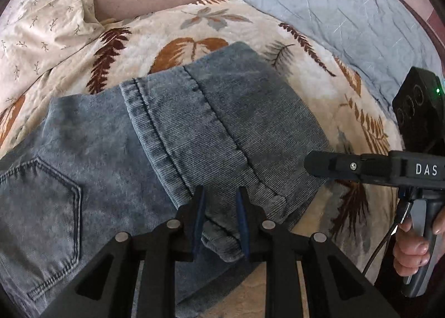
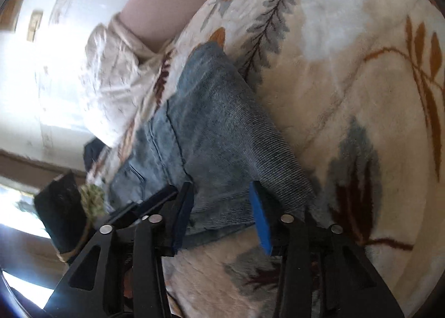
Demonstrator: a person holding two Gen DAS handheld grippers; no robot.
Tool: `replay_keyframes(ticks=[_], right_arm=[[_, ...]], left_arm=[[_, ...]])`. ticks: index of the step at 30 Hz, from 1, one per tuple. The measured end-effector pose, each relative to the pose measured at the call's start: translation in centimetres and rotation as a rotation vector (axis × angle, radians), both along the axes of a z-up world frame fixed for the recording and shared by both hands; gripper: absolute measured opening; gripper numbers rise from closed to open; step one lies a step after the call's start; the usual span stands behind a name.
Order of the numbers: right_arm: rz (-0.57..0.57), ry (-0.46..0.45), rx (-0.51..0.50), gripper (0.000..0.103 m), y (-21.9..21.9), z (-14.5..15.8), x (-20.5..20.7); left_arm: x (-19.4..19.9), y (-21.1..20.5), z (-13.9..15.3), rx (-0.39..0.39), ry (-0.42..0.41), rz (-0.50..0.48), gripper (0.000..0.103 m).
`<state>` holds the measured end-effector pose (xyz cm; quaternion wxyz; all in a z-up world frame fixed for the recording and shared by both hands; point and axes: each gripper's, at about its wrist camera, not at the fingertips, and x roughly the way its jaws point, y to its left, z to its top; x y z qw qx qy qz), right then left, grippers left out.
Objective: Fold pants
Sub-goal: 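Fold the held jeans over with the left gripper and release both grippers, then grasp the edge of the folded jeans with the right gripper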
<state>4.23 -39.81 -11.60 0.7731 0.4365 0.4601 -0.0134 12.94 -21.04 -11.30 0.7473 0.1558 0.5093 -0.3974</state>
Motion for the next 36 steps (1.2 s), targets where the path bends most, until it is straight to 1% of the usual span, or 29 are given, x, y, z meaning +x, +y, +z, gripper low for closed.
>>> replay_keyframes(ticks=[3, 4, 6, 8, 9, 10, 11, 12, 13, 14, 15, 16, 19, 20, 22, 24, 25, 26, 27, 29, 31, 33, 34, 35, 36], right_arm=[[0.026, 0.010, -0.038, 0.037, 0.4, 0.1, 0.2], [0.026, 0.010, -0.045, 0.038, 0.6, 0.2, 0.2], [0.008, -0.001, -0.027, 0.041, 0.6, 0.4, 0.2], [-0.008, -0.028, -0.021, 0.043, 0.6, 1.2, -0.2], [-0.011, -0.061, -0.038, 0.044, 0.7, 1.9, -0.4], [-0.010, -0.093, -0.059, 0.045, 0.9, 2.6, -0.6], [-0.005, -0.117, -0.076, 0.047, 1.1, 3.2, -0.8], [0.006, -0.140, -0.091, 0.047, 1.5, 3.7, -0.8], [0.019, -0.158, -0.097, 0.047, 2.1, 4.0, -0.7], [0.037, -0.176, -0.104, 0.047, 2.9, 4.3, -0.5], [0.049, -0.186, -0.112, 0.047, 3.5, 4.5, -0.5], [0.069, -0.198, -0.132, 0.047, 4.5, 4.8, -0.3], [0.139, -0.226, -0.196, 0.047, 7.4, 5.7, 0.0], [0.181, -0.239, -0.229, 0.047, 9.0, 6.0, 0.2], [0.242, -0.254, -0.245, 0.047, 11.4, 6.5, 0.8], [0.300, -0.260, -0.259, 0.048, 13.7, 7.1, 1.4], [0.331, -0.256, -0.273, 0.048, 15.2, 7.4, 2.0], [0.365, -0.242, -0.284, 0.048, 17.2, 7.9, 3.2], [0.388, -0.236, -0.281, 0.048, 18.2, 8.2, 3.7], [0.466, -0.233, -0.277, 0.048, 21.8, 9.2, 6.0], [0.546, -0.228, -0.311, 0.048, 25.5, 10.6, 8.3], [0.645, -0.212, -0.342, 0.049, 29.5, 11.6, 10.9], [0.677, -0.206, -0.354, 0.049, 31.0, 11.9, 11.9], [0.722, -0.196, -0.367, 0.051, 33.0, 12.2, 13.4], [0.747, -0.187, -0.368, 0.053, 34.1, 12.3, 14.3]], left_arm=[[-0.2, 0.1, 0.1, 0.000, -0.013, 0.027, 0.024], [-0.3, 0.4, 0.4, -0.012, -0.013, 0.057, 0.024], [-0.8, 1.2, 0.9, -0.041, -0.029, 0.109, 0.027], [-2.3, 3.2, 2.3, -0.099, -0.090, 0.151, 0.031], [-2.9, 4.3, 2.9, -0.112, -0.122, 0.164, 0.032], [-4.1, 5.8, 3.8, -0.118, -0.175, 0.190, 0.038], [-5.1, 7.5, 4.5, -0.122, -0.227, 0.230, 0.049], [-6.0, 9.0, 4.9, -0.126, -0.267, 0.272, 0.056], [-7.1, 11.1, 5.4, -0.137, -0.312, 0.330, 0.069], [-8.3, 13.9, 6.0, -0.153, -0.362, 0.413, 0.080], [-9.4, 16.2, 6.2, -0.165, -0.402, 0.495, 0.084], [-10.3, 18.7, 6.3, -0.167, -0.428, 0.584, 0.092], [-11.8, 25.5, 5.9, -0.168, -0.452, 0.795, 0.094], [-11.9, 27.7, 5.8, -0.175, -0.454, 0.862, 0.094], [-11.3, 31.0, 5.4, -0.200, -0.442, 0.964, 0.096], [-9.9, 33.9, 4.5, -0.214, -0.379, 1.051, 0.096], [-9.2, 35.1, 3.8, -0.240, -0.326, 1.085, 0.096], [-8.5, 36.2, 3.0, -0.285, -0.271, 1.107, 0.096], [-8.1, 36.6, 2.3, -0.304, -0.242, 1.114, 0.096], [-7.6, 36.9, 1.3, -0.318, -0.224, 1.105, 0.096], [-6.8, 37.0, 0.7, -0.352, -0.169, 1.095, 0.096], [-5.9, 36.1, 0.4, -0.374, -0.118, 1.061, 0.100], [-5.3, 35.7, 0.1, -0.362, -0.112, 1.050, 0.100], [-5.3, 35.5, -0.1, -0.344, -0.125, 1.059, 0.100], [-5.2, 35.3, -0.1, -0.338, -0.136, 1.059, 0.100]])
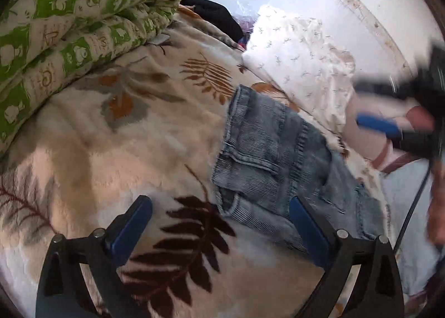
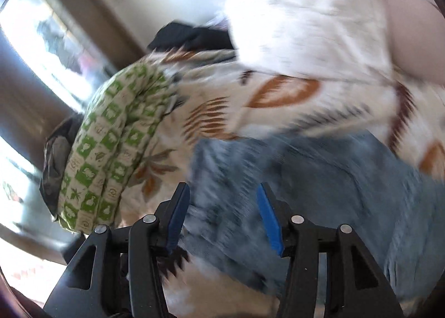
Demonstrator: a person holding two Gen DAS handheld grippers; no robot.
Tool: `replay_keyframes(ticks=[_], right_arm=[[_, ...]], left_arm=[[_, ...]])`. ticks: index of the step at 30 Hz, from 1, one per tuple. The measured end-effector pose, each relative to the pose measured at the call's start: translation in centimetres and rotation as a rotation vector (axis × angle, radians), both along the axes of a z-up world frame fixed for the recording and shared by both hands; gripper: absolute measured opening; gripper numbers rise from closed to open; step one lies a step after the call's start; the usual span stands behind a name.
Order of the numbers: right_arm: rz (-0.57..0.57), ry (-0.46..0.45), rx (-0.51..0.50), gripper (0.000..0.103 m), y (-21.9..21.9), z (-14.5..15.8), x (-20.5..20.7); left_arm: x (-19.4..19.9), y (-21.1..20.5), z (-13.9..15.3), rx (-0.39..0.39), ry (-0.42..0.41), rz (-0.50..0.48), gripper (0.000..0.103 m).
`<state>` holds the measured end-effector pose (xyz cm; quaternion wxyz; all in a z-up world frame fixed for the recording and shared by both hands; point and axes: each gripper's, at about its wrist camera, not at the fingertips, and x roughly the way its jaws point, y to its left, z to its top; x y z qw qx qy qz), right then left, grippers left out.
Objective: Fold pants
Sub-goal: 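Grasp the edge of the folded jeans with the right gripper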
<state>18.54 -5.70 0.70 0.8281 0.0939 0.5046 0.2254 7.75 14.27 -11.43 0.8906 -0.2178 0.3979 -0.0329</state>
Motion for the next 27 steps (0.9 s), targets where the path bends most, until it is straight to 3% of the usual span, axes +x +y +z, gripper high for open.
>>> replay_keyframes(ticks=[2, 4, 6, 8, 12, 14, 19, 23, 24, 25, 27], right_arm=[[0.052, 0.033, -0.039, 0.067, 2.8, -0.2, 2.4], [0.083, 0.044, -0.079, 0.069, 4.3, -0.6, 3.8], [0.123, 0.068, -0.131, 0.069, 6.2, -1.5, 5.5], [0.171, 0.096, -0.187, 0.069, 8.1, -2.6, 6.8], [0.241, 0.125, -0.276, 0.069, 10.6, -4.2, 8.4], [0.264, 0.138, -0.304, 0.069, 11.6, -4.9, 9.1], [0.319, 0.163, -0.414, 0.070, 13.8, -7.2, 9.9], [0.338, 0.162, -0.575, 0.069, 14.7, -10.2, 10.1], [0.325, 0.164, -0.609, 0.068, 14.4, -11.2, 10.2], [0.311, 0.184, -0.626, 0.055, 14.2, -11.9, 10.2], [0.308, 0.163, -0.637, 0.045, 13.7, -12.4, 9.9]], left_arm=[[0.3, -0.4, -0.5, 0.013, 0.003, -0.020, 0.100], [0.2, -0.5, -0.4, 0.025, -0.023, -0.032, 0.100], [0.3, -0.7, -0.3, 0.013, -0.050, -0.061, 0.093], [0.7, -0.7, -0.4, -0.016, -0.053, -0.096, 0.071], [1.3, -1.0, -1.3, -0.013, -0.023, -0.107, 0.057], [1.3, -0.9, -1.4, -0.046, -0.023, -0.125, 0.041], [1.5, -1.0, -1.7, -0.065, -0.026, -0.114, 0.035], [1.5, -1.1, -1.7, -0.074, -0.027, -0.126, 0.028], [1.5, -1.2, -1.6, -0.074, -0.028, -0.128, 0.027], [1.5, -1.3, -1.6, -0.075, -0.028, -0.130, 0.027], [1.5, -1.1, -1.6, -0.088, -0.029, -0.132, 0.024]])
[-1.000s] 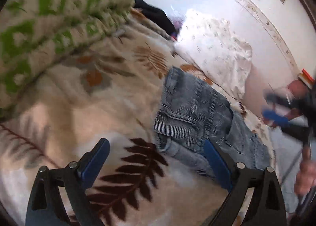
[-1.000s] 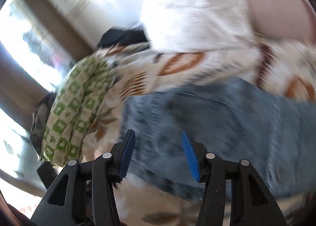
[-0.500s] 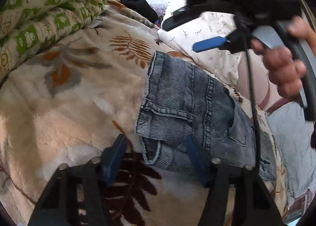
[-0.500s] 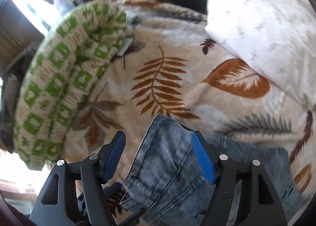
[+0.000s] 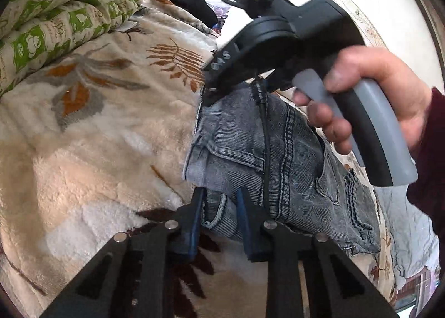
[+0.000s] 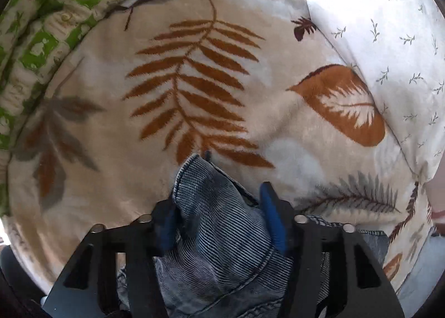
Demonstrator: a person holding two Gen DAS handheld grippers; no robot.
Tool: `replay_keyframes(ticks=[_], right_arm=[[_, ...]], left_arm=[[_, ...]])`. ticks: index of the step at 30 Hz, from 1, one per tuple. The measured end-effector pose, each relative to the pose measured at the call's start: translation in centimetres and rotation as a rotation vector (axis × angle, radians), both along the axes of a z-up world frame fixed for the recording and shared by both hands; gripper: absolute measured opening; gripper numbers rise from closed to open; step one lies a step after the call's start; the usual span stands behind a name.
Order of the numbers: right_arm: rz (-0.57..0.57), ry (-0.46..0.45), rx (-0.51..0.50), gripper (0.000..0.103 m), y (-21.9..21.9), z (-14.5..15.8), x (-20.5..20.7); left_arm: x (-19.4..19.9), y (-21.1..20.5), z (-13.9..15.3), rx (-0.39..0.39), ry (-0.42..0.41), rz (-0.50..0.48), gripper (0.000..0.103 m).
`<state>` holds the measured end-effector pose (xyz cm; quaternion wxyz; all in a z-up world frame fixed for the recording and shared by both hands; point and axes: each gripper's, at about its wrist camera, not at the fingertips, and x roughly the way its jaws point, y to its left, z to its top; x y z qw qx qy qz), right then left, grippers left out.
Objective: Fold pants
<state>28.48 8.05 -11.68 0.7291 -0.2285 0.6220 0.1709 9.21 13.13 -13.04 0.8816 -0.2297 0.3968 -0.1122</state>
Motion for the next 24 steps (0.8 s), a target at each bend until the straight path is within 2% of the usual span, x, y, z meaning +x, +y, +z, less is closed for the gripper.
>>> replay_keyframes(ticks=[1, 4, 9, 12, 15, 20, 24], right_arm=[[-0.003, -0.015, -0.004, 0.033, -0.3, 0.3, -0.1], [-0.044, -0.031, 0.027, 0.021, -1.6, 1.5, -0.1], [-0.058, -0.090, 0.070, 0.018, -3.3, 4.2, -1.5], [-0.076, -0.125, 0.129, 0.018, -4.8, 6.3, -2.4], [-0.108, -0.162, 0.198, 0.018, -6.1, 8.7, -3.6], [-0.132, -0.228, 0.264, 0.017, -9.3, 12.4, -5.7], [-0.166, -0.265, 0.309, 0.016, -13.8, 14.6, -6.5]], left_arm=[[0.1, 0.1, 0.0, -0.007, -0.003, -0.002, 0.023], [0.1, 0.1, 0.4, -0.014, -0.026, -0.011, 0.020], [-0.6, -0.1, 1.5, -0.028, -0.076, -0.034, 0.018], [-1.0, -0.2, 2.3, -0.057, -0.107, -0.058, 0.018], [-1.8, -1.1, 3.7, -0.048, -0.155, -0.096, 0.018], [-2.8, -4.2, 6.4, -0.064, -0.225, -0.192, 0.018], [-2.5, -8.0, 8.7, -0.089, -0.236, -0.280, 0.018]])
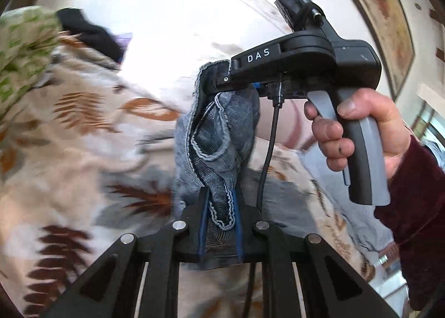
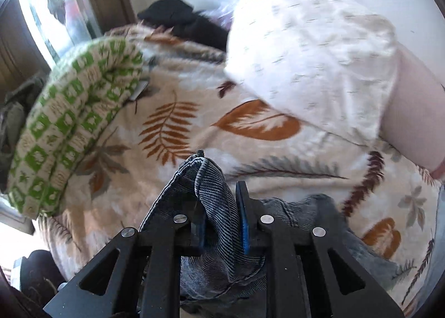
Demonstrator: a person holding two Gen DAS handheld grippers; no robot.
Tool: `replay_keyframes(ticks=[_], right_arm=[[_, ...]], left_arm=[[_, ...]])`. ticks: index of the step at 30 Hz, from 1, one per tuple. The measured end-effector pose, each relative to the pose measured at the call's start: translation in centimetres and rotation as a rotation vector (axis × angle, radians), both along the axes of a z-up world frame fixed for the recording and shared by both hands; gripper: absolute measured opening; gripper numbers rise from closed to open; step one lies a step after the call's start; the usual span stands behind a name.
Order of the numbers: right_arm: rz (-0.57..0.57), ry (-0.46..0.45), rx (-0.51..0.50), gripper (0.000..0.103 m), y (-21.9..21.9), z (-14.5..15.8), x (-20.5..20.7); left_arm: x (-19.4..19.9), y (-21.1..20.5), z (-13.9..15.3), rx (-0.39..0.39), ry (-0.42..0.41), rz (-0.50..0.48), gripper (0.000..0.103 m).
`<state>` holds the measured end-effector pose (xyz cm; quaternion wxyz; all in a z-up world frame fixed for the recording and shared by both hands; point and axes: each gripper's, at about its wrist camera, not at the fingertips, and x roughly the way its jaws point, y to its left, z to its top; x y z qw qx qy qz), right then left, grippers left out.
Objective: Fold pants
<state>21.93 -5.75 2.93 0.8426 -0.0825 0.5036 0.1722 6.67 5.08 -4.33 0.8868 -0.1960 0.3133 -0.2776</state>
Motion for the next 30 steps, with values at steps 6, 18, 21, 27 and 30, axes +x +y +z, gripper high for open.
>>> replay_keyframes(ticks=[6, 18, 21, 27, 30], right_arm=[[-0.098, -0.051, 0.078, 0.012, -10.2, 3.5, -1.9], [-0.356, -0.020, 0.192, 0.010, -29.0, -1.7, -3.6], [-0.415, 0.000, 0.216, 0.009, -32.2, -4.4, -4.0], [-0.496, 0.064, 0.264, 0.009, -36.1, -8.4, -5.2], [-0.507, 0.038, 0.320, 0.012, -36.6, -7.5, -6.8]], left_arm=[[-0.2, -8.3, 2.9, 0.024, -0.038, -0.157, 0.018], [2.1, -24.3, -2.2, 0.138, 0.094, -0.346, 0.018], [2.4, -25.9, -3.9, 0.161, 0.115, -0.371, 0.012], [0.4, -27.1, -4.0, 0.223, 0.070, -0.443, 0.012], [-2.0, -24.9, -1.3, 0.250, -0.029, -0.451, 0.019]])
